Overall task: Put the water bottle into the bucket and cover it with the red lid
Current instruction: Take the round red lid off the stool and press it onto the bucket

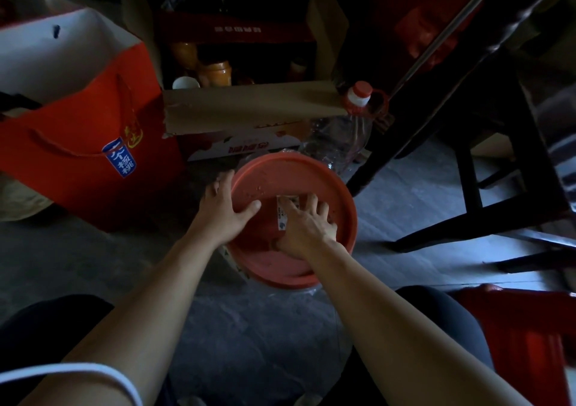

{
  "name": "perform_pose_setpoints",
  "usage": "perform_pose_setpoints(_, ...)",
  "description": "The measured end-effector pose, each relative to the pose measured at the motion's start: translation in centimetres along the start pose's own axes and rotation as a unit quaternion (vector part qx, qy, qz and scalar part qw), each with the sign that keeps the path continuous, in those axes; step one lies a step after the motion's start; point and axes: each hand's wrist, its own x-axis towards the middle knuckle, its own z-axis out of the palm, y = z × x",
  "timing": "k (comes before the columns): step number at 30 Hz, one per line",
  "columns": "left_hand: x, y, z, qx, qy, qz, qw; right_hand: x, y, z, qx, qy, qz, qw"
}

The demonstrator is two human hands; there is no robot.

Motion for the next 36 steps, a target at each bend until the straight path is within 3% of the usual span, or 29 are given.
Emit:
perform_pose_setpoints(10,-0.2,-0.6,0.2,-0.018,-0.006,0.016,1.000,0.2,0.1,0.4,-0.017,0.004,0.000,1.000)
perform_pose_setpoints(15,-0.1,-0.6,0.1,-0.019,-0.001,0.036,0.999,1.4,-0.4,-1.4,0.047,-0.006,0.007,0.999)
perform_pose_setpoints(21,-0.1,-0.6,0.1,-0.033,0.004,0.020,0.999,1.7,-0.6,-0.8,-0.028,-0.042,-0.004,0.999)
perform_pose_setpoints(31,-0.5,-0.6,0.2,-0.037,0.006,0.022,0.999,1.8,-0.5,-0.8,-0.032,-0.043,-0.009,0.998)
perform_pose_setpoints(36,-0.7,-0.2,0.3,0.023,0.010,0.024,0.999,2.0,0.1,-0.6,-0.048,-0.042,-0.019,0.998)
